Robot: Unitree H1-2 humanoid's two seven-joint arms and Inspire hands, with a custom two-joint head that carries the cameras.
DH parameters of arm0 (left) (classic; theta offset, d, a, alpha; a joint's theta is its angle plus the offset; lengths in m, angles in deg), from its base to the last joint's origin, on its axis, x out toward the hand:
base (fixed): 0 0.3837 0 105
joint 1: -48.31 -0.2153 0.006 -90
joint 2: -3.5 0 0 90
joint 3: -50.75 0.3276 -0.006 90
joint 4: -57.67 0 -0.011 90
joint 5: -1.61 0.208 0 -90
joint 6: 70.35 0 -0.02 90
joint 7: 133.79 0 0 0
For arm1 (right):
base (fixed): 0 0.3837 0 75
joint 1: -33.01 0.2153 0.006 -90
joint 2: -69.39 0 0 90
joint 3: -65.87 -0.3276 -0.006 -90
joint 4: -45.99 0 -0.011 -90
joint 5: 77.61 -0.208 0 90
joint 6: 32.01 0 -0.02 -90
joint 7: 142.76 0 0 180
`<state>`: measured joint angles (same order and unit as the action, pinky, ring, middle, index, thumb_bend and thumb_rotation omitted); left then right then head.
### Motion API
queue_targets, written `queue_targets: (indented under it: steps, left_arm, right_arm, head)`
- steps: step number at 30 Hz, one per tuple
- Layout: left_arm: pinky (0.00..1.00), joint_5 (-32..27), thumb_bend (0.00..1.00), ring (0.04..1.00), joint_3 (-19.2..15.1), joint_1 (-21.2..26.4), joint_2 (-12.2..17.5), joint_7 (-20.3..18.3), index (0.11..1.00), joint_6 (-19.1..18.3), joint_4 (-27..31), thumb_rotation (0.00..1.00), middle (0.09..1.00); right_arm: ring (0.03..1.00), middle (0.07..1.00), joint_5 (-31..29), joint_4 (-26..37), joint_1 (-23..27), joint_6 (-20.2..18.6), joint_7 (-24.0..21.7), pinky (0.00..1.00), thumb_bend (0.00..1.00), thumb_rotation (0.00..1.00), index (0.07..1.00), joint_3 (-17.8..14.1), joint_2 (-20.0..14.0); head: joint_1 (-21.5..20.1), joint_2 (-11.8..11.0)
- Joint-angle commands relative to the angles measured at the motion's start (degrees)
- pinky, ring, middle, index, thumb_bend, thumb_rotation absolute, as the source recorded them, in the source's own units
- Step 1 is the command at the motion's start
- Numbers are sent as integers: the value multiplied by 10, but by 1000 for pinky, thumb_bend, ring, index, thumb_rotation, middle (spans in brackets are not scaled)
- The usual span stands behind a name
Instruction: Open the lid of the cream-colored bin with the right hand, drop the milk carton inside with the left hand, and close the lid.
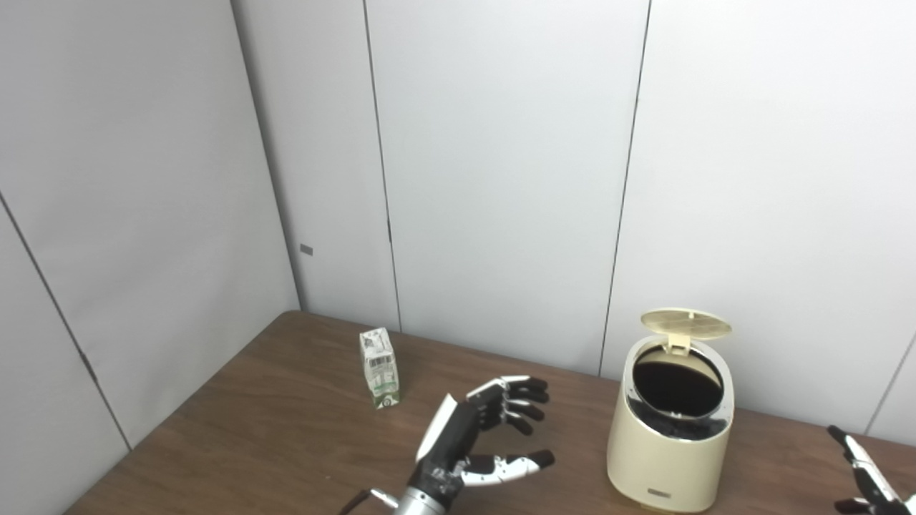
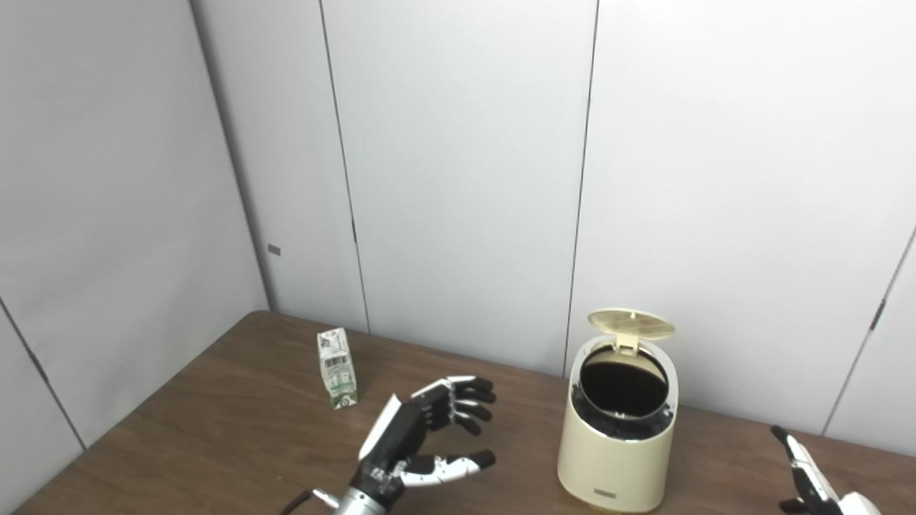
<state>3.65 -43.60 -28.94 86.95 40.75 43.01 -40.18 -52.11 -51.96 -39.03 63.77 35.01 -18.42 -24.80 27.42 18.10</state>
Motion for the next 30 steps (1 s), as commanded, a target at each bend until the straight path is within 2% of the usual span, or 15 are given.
queue_targets:
  steps: [1,4,5,6,7,8,10,14,18,22,26,30]
  left_arm:
    - [566,5,662,655,-12,12,20,11,753,-8,44,0,720]
    - [536,7,673,632,-30,12,52,11,746,-23,72,1,710]
    - [539,10,669,630,-36,14,63,12,748,-28,80,0,712]
    - [547,12,669,631,-41,15,72,13,749,-35,87,0,711]
    - [556,11,669,634,-46,17,80,13,751,-45,95,0,712]
    - [566,13,669,637,-51,20,88,14,753,-54,102,0,713]
    - [570,17,671,629,-63,30,101,21,747,-62,109,0,704]
    - [493,55,678,590,-82,52,133,40,730,-40,95,0,685]
    - [476,83,699,589,-88,67,158,51,714,-29,81,0,676]
    - [517,126,727,627,-89,82,183,77,721,5,37,0,682]
    - [595,172,738,710,-86,88,192,109,727,14,2,0,736]
    - [700,180,762,806,-84,95,197,130,772,31,-36,14,815]
  right_arm:
    - [982,1000,-4,13,28,30,13,730,1000,637,1000,-7,-12]
    - [979,1000,-6,16,27,28,9,735,1000,619,1000,-8,-11]
    - [992,1000,-6,19,27,26,8,301,1000,627,1000,-9,-11]
    - [996,1000,-7,20,26,25,7,154,1000,631,1000,-9,-11]
    - [999,1000,-7,21,26,25,6,63,1000,635,1000,-9,-11]
    - [1000,1000,-8,20,27,26,5,32,1000,637,1000,-10,-12]
    - [1000,1000,-9,18,27,28,5,8,1000,634,1000,-10,-13]
    - [1000,1000,-9,14,27,32,7,0,1000,618,1000,-11,-13]
    - [1000,1000,-5,15,28,28,6,0,1000,620,1000,-9,-13]
    - [1000,1000,-7,16,29,26,5,0,1000,635,1000,-10,-11]
    - [1000,1000,-8,17,28,25,5,0,1000,629,1000,-10,-9]
    - [1000,1000,-6,14,27,28,7,0,1000,626,1000,-10,-13]
  head:
    - [1,-1]
    - [2,0]
    - [3,1]
    - [3,1]
    - [3,2]
    - [4,2]
    - [5,2]
    - [5,2]
    - [4,3]
    - [3,2]
    - [0,3]
    - [-1,3]
